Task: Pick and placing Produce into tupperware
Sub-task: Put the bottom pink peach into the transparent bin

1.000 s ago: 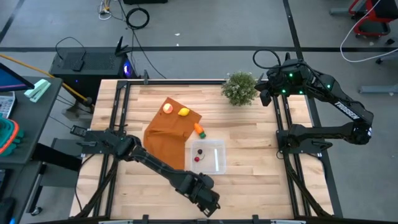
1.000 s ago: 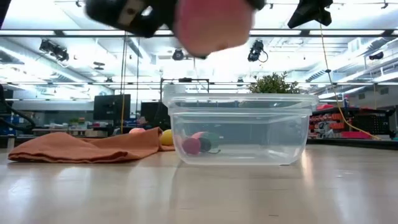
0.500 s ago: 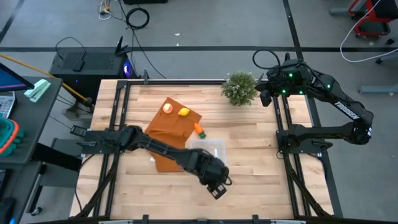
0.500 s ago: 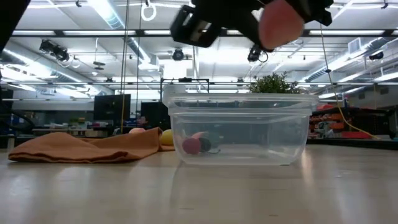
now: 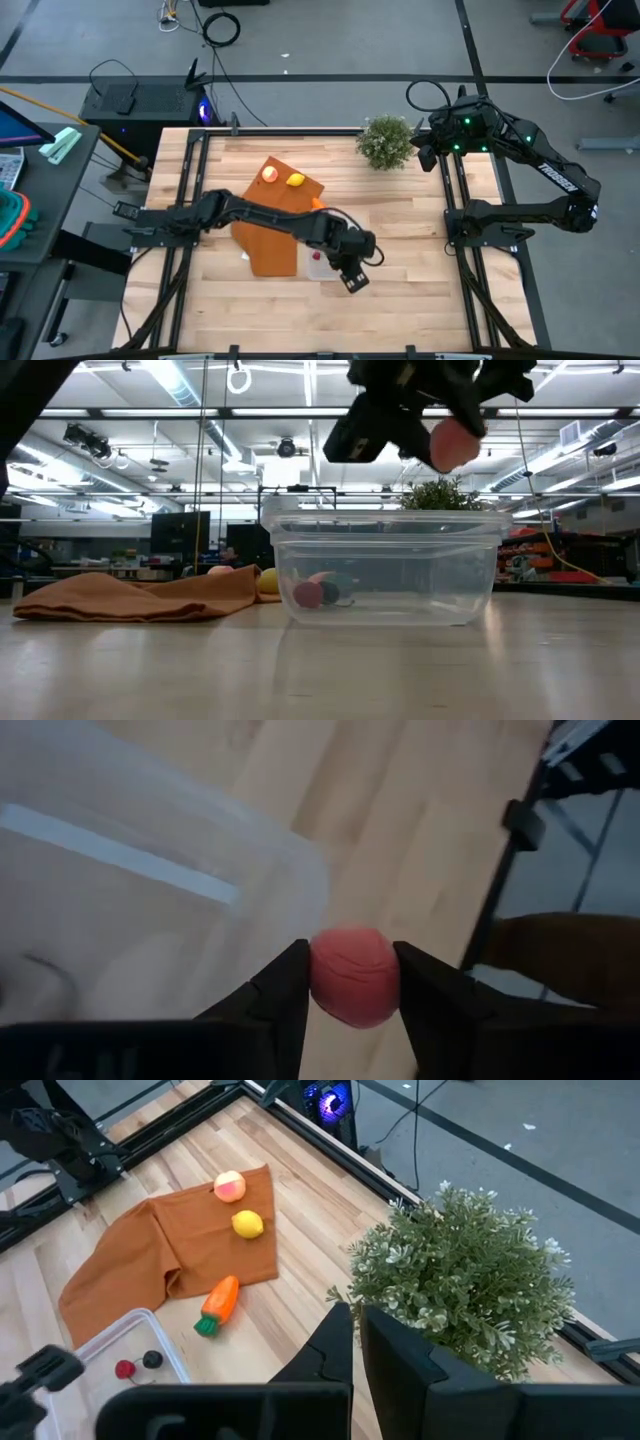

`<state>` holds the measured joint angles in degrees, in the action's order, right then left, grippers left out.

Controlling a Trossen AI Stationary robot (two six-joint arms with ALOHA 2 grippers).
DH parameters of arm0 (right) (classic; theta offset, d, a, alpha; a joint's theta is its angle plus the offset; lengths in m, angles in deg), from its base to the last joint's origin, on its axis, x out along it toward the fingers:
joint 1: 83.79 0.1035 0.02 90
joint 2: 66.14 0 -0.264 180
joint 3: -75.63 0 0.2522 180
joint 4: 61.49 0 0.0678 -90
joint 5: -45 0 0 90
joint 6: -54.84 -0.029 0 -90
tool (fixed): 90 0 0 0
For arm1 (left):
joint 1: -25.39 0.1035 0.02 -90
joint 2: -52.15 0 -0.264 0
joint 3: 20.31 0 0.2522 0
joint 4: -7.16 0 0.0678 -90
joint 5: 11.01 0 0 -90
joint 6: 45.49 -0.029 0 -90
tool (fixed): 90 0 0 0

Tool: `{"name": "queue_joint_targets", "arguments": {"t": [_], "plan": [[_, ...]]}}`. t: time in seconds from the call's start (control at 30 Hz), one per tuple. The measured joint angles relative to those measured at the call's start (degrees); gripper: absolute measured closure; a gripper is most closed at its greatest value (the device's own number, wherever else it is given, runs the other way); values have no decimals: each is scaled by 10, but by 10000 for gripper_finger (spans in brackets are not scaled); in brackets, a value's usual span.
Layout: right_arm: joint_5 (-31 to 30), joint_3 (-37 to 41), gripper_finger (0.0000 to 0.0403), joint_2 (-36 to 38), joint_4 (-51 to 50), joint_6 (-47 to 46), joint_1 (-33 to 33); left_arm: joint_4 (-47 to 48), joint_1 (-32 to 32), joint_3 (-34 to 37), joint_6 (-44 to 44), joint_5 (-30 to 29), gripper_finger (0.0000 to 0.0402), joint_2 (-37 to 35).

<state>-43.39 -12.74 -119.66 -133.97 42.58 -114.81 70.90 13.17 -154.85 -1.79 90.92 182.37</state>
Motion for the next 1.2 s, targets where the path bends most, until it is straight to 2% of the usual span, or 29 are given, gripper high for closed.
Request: {"name": "queue_joint_targets", "arguments": {"t": [0.27,0.5,0.87,1.2], "plan": [[0,0,401,0,0,-11,0,115,44,0,-139,21,264,0],[0,0,401,0,0,-28,0,220,44,0,-235,7,254,0],[-15,0,401,0,0,-44,0,211,4,0,-277,-89,260,0],[-17,0,401,0,1,-56,0,182,4,50,-285,-100,265,1]]}}
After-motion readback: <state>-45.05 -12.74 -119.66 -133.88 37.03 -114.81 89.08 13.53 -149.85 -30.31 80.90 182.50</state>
